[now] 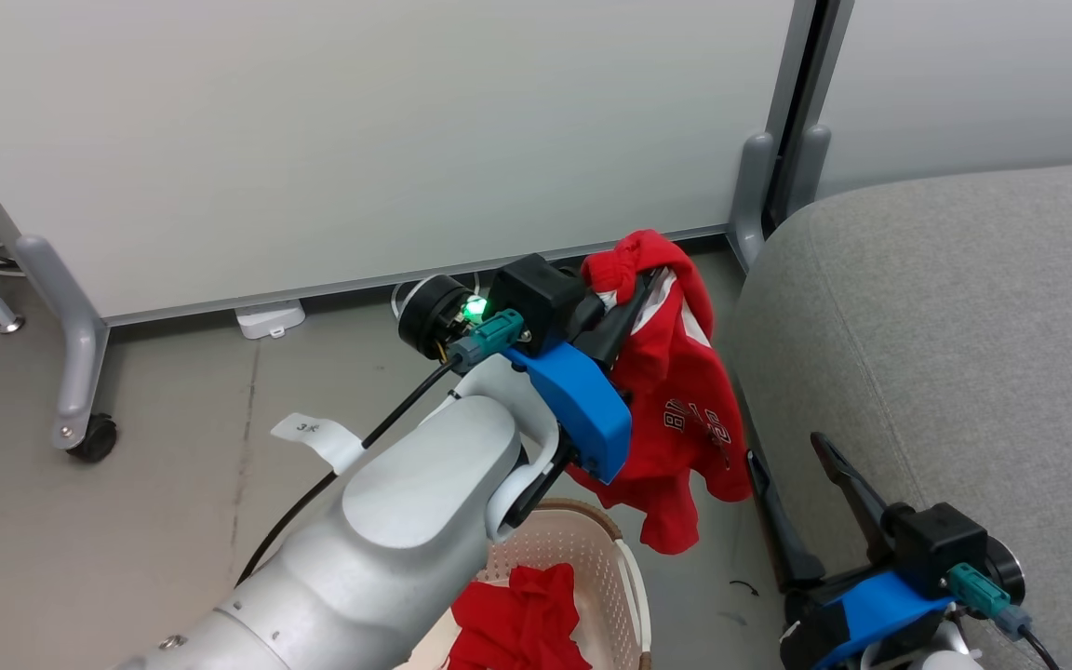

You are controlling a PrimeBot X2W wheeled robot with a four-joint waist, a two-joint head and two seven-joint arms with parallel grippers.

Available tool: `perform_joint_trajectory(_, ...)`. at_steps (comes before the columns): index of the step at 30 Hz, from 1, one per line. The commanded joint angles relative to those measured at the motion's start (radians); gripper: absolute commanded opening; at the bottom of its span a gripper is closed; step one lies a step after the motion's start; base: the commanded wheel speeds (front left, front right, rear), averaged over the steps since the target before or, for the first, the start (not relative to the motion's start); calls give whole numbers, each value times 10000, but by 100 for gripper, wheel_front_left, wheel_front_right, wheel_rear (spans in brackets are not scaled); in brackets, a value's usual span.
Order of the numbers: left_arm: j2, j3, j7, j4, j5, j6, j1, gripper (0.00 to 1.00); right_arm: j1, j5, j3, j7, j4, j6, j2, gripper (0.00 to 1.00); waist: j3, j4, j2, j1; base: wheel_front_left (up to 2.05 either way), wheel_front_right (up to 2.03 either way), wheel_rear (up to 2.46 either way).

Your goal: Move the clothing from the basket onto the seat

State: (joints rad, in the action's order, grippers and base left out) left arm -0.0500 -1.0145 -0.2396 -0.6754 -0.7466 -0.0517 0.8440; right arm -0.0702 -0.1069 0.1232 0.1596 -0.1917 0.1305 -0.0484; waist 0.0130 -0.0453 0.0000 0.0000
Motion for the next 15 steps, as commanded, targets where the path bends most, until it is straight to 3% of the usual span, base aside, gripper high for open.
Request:
perform_joint_trajectory(1,-11,-92,-41,47,-90,74,170,0,3,-45,17,-5,-11,5,-37,100,14,-9,0,0,0,0,0)
perform_joint_trajectory(9,-9,-519,-90,38,-479,186,355,0,-441,-245,304,-270,-233,5,-34,100,125,49,0,0,0,0,0)
perform_joint_trajectory(15,-7,-740,-140,-22,-703,217,535,0,-1572,-386,958,-944,-1092,5,-35,100,268,37,0,0,0,0,0)
